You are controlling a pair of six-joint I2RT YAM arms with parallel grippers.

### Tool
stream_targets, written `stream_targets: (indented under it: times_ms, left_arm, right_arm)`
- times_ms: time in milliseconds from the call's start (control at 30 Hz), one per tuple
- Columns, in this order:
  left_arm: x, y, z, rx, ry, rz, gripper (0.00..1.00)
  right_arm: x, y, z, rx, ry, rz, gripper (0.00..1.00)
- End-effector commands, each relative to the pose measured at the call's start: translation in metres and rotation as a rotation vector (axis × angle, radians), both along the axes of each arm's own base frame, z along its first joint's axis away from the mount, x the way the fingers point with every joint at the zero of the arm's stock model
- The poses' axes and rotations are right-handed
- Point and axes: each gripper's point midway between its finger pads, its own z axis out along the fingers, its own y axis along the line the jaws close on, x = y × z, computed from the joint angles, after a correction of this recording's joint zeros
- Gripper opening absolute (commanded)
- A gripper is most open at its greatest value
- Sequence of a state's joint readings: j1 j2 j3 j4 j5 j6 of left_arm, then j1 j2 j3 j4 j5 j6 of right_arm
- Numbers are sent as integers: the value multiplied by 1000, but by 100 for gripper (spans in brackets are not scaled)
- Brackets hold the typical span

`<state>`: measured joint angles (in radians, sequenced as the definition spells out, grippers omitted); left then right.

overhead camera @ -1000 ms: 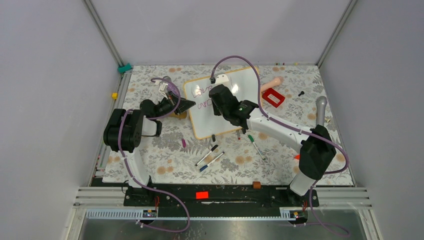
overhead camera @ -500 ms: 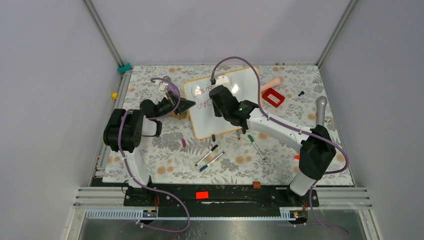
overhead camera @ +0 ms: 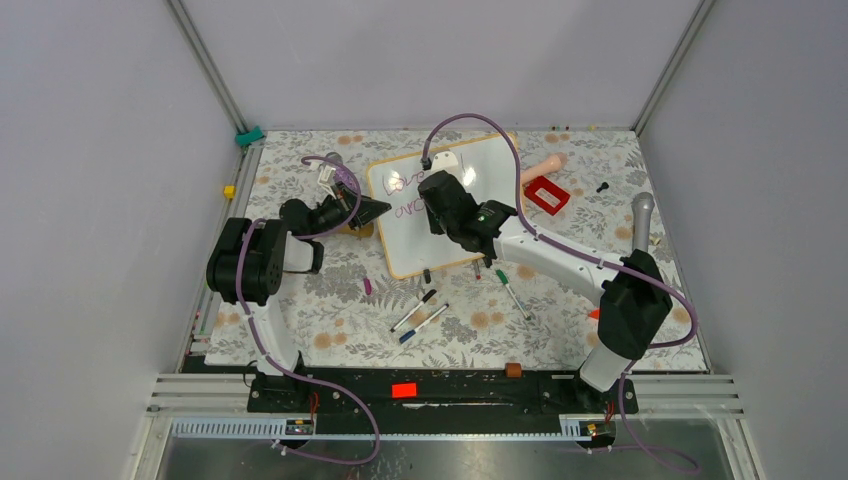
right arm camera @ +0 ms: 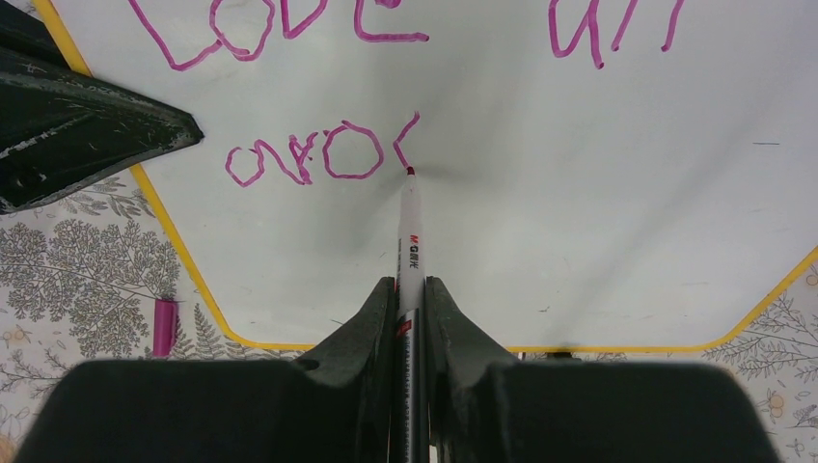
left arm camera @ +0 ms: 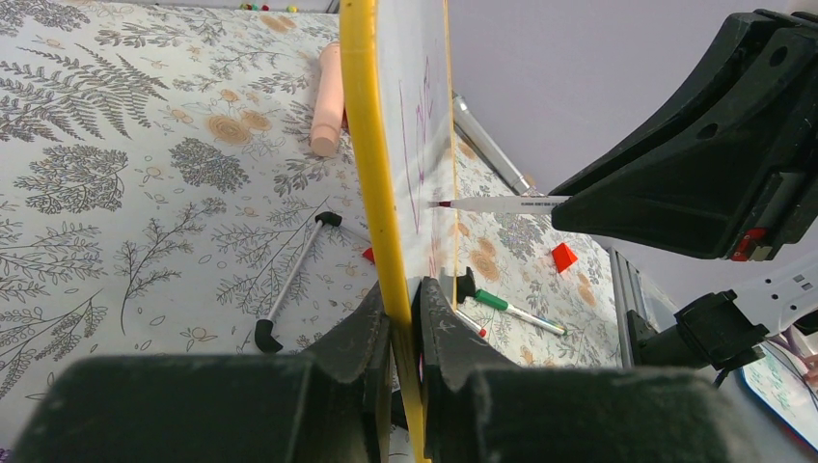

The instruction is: Write a sentence on the whiteboard

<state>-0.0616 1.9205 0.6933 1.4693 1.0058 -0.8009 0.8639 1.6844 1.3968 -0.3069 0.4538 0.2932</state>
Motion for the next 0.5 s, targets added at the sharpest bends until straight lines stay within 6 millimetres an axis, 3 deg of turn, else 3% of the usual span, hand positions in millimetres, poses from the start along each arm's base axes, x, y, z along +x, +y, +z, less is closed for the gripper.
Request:
stream_targets:
  times_ms: [0,467]
  left_arm:
    - [-8,1,-18,96,-129,-26,0]
    - [-8,1,-18,97,-129,-28,0]
  right_arm:
    - [11,-5,15,13,-37,-46,0]
    - [22,-10,24,15,-58,-75,0]
